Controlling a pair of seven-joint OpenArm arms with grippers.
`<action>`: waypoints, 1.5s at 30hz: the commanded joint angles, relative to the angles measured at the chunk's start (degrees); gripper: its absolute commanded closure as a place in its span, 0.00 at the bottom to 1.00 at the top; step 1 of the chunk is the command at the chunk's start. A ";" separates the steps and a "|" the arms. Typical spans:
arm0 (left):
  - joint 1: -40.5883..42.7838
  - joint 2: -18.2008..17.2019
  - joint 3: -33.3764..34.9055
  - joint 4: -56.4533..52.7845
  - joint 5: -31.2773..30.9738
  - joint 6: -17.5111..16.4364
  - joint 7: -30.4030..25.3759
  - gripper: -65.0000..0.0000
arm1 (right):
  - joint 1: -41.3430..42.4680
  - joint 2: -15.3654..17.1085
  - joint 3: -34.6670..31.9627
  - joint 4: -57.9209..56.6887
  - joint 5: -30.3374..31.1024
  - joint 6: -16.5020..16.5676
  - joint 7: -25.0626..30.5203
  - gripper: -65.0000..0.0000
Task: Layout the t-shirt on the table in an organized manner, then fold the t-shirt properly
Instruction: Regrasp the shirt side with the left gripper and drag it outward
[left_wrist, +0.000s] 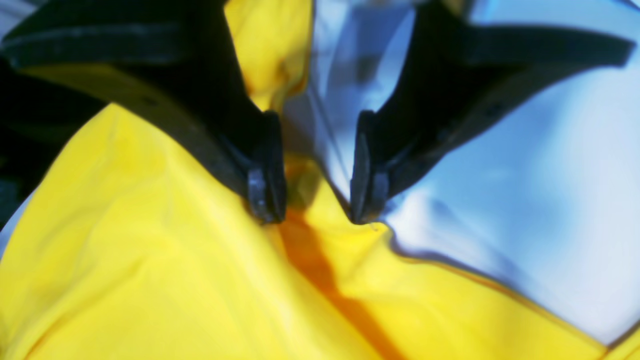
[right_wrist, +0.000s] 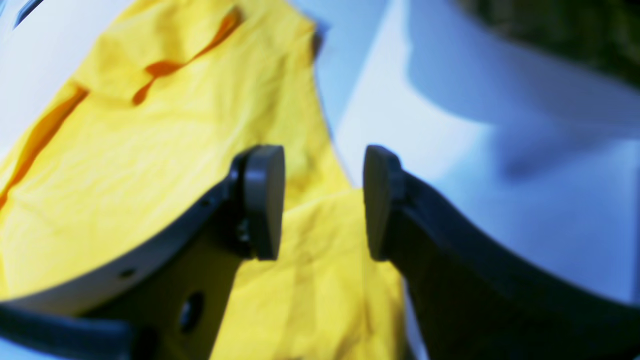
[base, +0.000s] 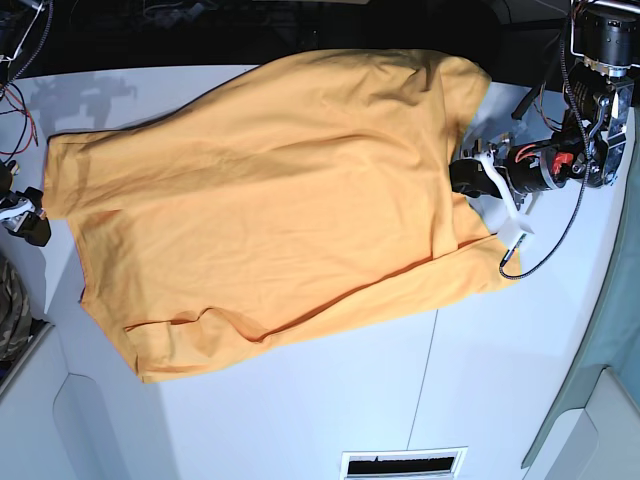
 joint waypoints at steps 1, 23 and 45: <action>-0.68 -0.04 -0.20 -0.46 0.31 0.13 0.31 0.60 | 0.81 1.18 -0.59 0.28 0.66 0.42 1.20 0.60; -0.44 -7.67 -0.20 -1.44 8.15 0.37 -1.20 1.00 | 5.64 0.17 -12.31 -18.18 -16.74 0.22 17.35 1.00; -7.56 -10.32 -5.22 -2.82 -0.02 1.90 -2.23 0.59 | 5.64 0.35 -12.31 -18.16 -11.08 0.22 17.33 0.75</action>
